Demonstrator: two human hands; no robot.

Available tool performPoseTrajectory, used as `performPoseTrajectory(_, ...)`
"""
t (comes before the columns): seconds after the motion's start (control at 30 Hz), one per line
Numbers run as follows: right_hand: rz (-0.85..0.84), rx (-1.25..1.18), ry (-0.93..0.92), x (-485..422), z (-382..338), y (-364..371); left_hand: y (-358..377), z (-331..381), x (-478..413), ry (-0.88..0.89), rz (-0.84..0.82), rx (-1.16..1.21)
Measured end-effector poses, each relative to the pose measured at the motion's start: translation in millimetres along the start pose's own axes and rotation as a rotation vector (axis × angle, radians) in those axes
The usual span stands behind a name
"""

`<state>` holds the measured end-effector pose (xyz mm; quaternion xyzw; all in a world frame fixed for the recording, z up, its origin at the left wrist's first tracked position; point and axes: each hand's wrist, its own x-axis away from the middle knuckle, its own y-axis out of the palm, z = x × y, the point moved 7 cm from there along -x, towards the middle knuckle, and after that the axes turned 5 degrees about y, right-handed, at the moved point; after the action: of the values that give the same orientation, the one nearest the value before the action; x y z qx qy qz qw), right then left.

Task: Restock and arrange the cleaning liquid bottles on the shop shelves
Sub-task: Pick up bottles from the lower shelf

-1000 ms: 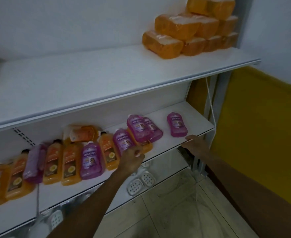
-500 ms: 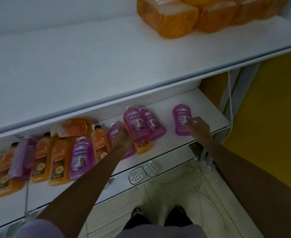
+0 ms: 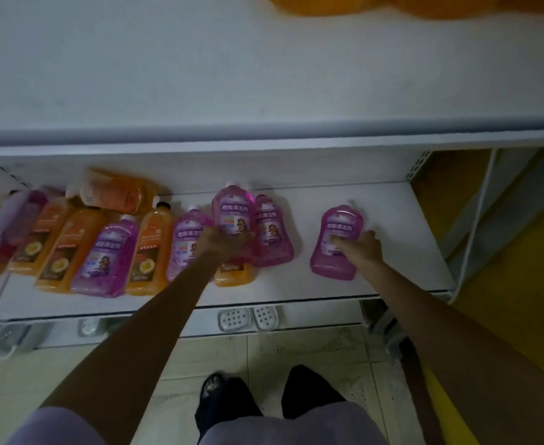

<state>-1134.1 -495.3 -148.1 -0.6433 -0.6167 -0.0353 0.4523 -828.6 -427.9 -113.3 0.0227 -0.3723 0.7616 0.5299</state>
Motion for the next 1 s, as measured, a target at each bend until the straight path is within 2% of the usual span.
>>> performPoseTrajectory(0.1,-0.094,-0.057,0.001,-4.4,-11.0,13.1,-0.4,-3.8,24.0,-0.038,-0.007,0.156)
performPoseTrajectory(0.23,-0.103,-0.006,-0.087,20.7,-22.3,23.0,-13.3,-12.1,59.1,-0.055,0.068,0.098)
performPoseTrajectory(0.33,-0.074,0.077,-0.256,53.8,-52.5,25.8,-34.2,-28.4,85.0,-0.111,0.063,0.271)
performPoseTrajectory(0.5,-0.175,0.164,-0.596,141.4,-141.7,57.4,-114.1,-47.8,137.0,-0.080,0.263,0.369)
performPoseTrajectory(0.63,-0.335,0.207,-0.769,234.5,-188.8,139.3,-200.2,-83.3,179.2,-0.062,0.395,0.416)
performPoseTrajectory(0.83,-0.640,0.157,-0.847,391.0,-204.7,282.4,-343.4,-169.8,268.9,-0.044,0.618,0.472)
performPoseTrajectory(1.0,-0.763,0.178,-1.044,526.5,-229.6,373.7,-456.2,-233.9,339.4,0.018,0.835,0.545)
